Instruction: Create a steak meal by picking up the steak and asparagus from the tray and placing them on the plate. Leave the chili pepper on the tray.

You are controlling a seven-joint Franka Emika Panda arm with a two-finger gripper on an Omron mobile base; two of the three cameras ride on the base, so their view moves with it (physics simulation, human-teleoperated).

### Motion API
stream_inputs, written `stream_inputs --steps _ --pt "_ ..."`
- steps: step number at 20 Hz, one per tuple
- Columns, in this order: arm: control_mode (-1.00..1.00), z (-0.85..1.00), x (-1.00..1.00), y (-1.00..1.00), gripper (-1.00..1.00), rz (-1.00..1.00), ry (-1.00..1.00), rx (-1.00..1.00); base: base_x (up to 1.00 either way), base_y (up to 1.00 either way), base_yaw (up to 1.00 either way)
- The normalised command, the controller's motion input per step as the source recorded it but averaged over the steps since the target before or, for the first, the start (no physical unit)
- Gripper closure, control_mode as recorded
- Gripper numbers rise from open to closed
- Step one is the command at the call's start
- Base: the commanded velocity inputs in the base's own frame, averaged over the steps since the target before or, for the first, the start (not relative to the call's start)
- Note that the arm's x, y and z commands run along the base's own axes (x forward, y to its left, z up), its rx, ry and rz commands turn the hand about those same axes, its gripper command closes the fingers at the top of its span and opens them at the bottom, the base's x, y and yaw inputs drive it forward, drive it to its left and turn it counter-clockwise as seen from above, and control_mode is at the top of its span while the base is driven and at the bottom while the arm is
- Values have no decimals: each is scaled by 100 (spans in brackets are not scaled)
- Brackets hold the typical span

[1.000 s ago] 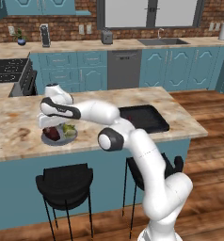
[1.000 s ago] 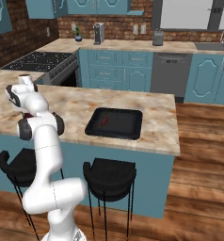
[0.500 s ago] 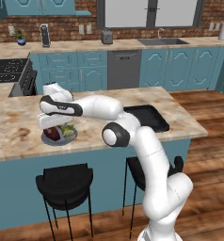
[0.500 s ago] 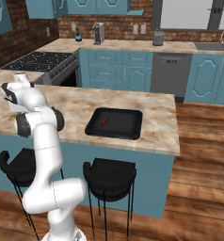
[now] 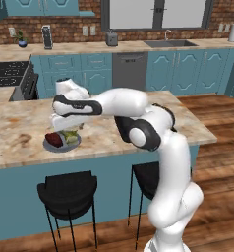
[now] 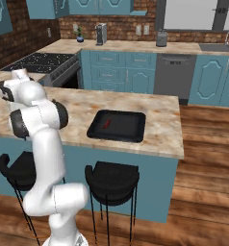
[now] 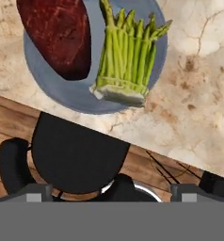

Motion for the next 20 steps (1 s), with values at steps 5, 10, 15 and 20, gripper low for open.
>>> stream_inputs --steps 5,10,15,20 --pt "-100 12 -61 -99 -100 -1 -23 21 0 0 0" --pt "-100 0 -21 -100 -100 5 0 29 0 0 0" --pt "-100 0 -25 -99 -100 5 0 23 0 0 0" --pt "-100 0 -11 -80 -100 1 0 17 0 0 0"
